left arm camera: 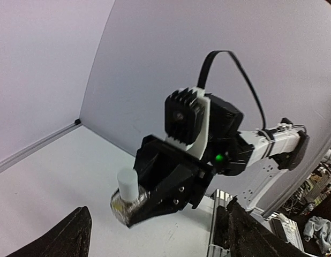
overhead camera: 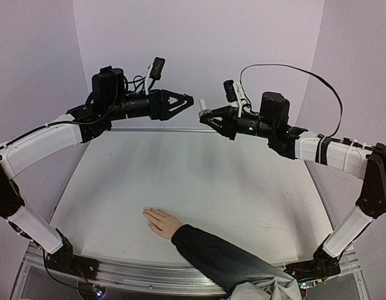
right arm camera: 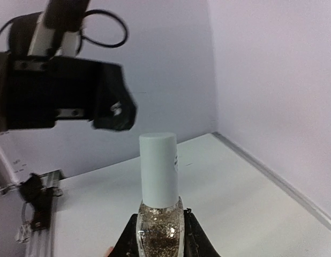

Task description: Paint the nails

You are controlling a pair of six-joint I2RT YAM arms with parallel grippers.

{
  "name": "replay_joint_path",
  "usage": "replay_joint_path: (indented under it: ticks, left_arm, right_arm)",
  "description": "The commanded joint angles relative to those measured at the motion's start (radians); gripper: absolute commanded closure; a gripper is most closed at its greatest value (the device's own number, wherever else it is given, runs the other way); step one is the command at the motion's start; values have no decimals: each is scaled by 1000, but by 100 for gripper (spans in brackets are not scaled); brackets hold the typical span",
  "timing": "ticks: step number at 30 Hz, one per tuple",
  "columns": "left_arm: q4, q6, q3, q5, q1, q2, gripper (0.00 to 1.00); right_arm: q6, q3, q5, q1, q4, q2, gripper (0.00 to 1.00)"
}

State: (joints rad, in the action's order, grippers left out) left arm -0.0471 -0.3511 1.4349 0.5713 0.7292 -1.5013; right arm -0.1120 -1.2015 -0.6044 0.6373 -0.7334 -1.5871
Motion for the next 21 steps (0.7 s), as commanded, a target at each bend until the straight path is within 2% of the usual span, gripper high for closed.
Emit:
replay_joint_path:
  ticks: [1,4,7,13,16,21]
  left_arm:
    - [-176,-64,-8,176,-17,22,11]
    - [-285,-137,15,338,-17,-19,16]
    - [-392,-203,30,432,-13,-62,28]
    - [-415,-217,44,432,1,-92,47]
    - [-418,-212,56,434,15,-103,52]
    - [-418,-187,50,408,31,-106,71]
  right_arm:
    - [-150,-94,-488,7,-81,9,100]
    - [-203,-137,-562,8,-98,-22,100]
    - [-221,-146,-578,8,-120,-33,100]
    - [-249,-152,-592,7,-154,-52,100]
    - [-249,-154,-586,7,-157,-61,100]
    - [-242,-148,-554,7,-156,-62,100]
